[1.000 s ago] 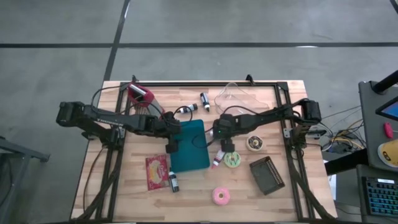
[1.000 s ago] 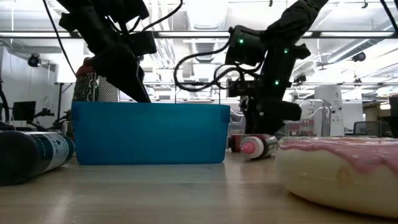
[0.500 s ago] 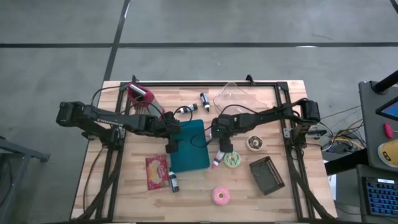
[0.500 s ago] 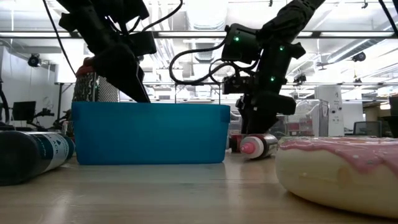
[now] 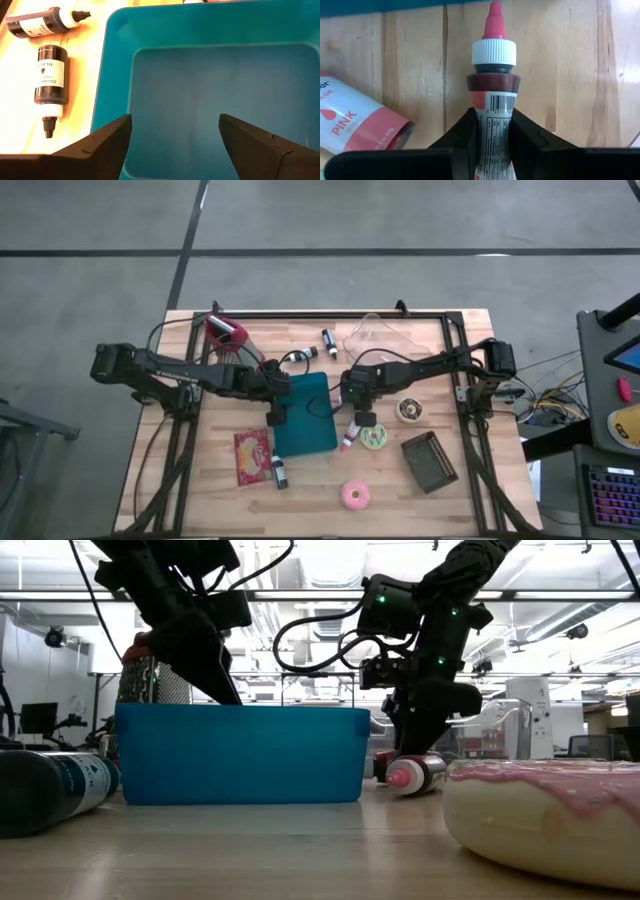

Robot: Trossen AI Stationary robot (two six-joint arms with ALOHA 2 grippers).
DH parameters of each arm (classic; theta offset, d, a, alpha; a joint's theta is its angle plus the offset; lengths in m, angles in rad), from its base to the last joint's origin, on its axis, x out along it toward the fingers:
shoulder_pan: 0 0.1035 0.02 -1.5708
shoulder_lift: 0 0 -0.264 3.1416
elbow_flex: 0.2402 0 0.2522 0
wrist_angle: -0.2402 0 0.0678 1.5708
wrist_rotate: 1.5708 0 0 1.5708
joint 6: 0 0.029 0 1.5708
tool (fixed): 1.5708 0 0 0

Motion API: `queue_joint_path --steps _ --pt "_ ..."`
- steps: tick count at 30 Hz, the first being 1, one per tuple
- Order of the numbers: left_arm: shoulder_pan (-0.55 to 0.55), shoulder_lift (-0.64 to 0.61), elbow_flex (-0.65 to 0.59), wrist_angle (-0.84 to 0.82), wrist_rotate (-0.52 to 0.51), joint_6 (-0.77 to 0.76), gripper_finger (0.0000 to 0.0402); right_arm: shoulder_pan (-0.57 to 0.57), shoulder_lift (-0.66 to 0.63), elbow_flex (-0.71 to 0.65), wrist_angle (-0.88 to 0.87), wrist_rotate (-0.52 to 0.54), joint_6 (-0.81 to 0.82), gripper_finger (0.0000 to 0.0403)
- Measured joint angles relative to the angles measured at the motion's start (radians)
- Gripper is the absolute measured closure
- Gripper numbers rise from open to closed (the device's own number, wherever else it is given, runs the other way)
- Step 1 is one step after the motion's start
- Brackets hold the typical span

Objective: Pick & Place Food Item
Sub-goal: Put the top pink food coloring bottle into the transparent bin

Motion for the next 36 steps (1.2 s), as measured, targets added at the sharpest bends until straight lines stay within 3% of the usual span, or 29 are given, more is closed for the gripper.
queue_joint_path --steps 9,18,26,36 --pt "0.0 0.0 0.0 0.0 -0.002 0.016 0.0097 0.029 -0.02 0.022 -0.009 -0.01 0.025 0.0333" --pt "0.0 0.0 0.0 0.002 -0.002 0.019 0.0097 0.062 -0.121 0.029 -0.01 0.0 0.044 0.0333" --pt "-0.001 0.0 0.0 0.004 0.001 0.018 0.0097 0.064 -0.213 0.026 -0.003 0.09 0.007 0.0333" --pt "-0.002 0.0 -0.001 0.019 0.001 0.016 0.0097 0.063 -0.316 -0.085 0.285 0.134 -0.062 0.0333"
